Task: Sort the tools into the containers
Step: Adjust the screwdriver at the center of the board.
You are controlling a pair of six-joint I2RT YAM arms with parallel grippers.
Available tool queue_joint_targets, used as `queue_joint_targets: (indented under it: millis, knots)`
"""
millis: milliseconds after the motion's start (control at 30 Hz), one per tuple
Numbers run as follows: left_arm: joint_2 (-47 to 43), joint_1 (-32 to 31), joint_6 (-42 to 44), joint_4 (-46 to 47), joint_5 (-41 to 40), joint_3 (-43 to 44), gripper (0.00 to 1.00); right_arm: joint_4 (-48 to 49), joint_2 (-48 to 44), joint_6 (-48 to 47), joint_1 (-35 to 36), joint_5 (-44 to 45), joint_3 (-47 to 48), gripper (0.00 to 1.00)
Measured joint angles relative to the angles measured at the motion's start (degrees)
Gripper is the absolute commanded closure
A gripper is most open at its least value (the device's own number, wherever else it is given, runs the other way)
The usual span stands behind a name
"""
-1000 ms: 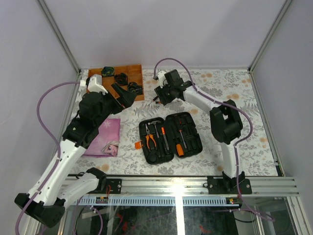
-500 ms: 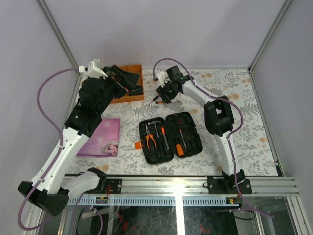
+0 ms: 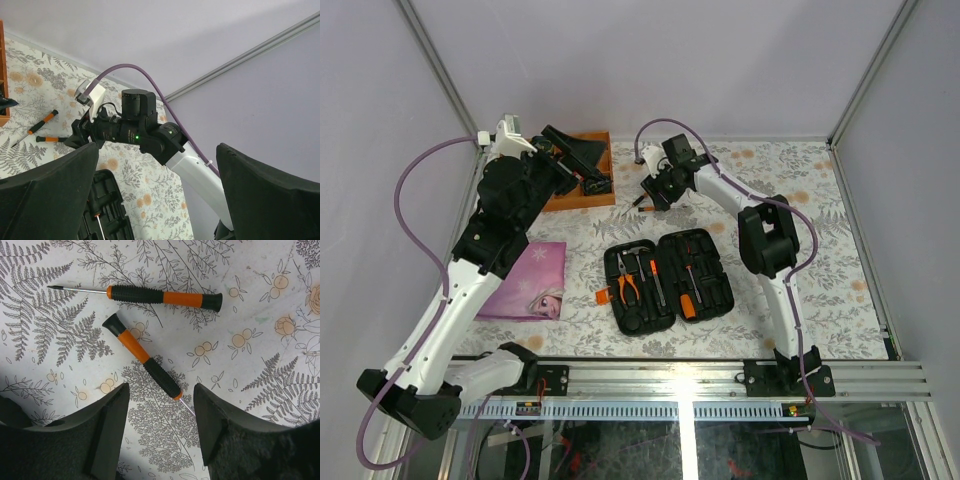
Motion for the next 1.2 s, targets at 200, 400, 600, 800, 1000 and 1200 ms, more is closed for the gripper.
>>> queue_joint_targets:
  millis: [200, 400, 600, 800, 1000, 1200]
  knots:
    - [0.44, 0.00, -0.66, 0.85, 0.02, 0.09, 0.00, 0.00, 0.00, -0.09, -0.83, 0.00, 0.00, 0.39]
    - [0.76, 0.00, -1.14, 1.51, 0.02, 0.09, 0.00, 0.00, 0.00, -0.07, -1.29, 0.22, 0.02, 0.39]
    - [1.86, 0.00, -1.33, 2.47, 0.24, 0.72, 0.00, -0.39, 0.26, -0.72, -1.44, 0.20, 1.31, 0.39]
    - [1.95, 0.00, -1.31, 2.51, 0.24, 0.72, 0.00, -0.87, 2.01, -1.62, -1.70, 0.04, 3.98, 0.39]
    - [2.01, 0.00, -1.29, 2.51, 0.24, 0.72, 0.00, -1.01, 3.26, -0.48, -2.03, 0.00, 4.35, 0.39]
    - [2.05, 0.00, -0.33, 1.81, 0.15, 0.52, 0.00, 1.31, 3.37, 11.04, -2.01, 3.13, 4.39, 0.41]
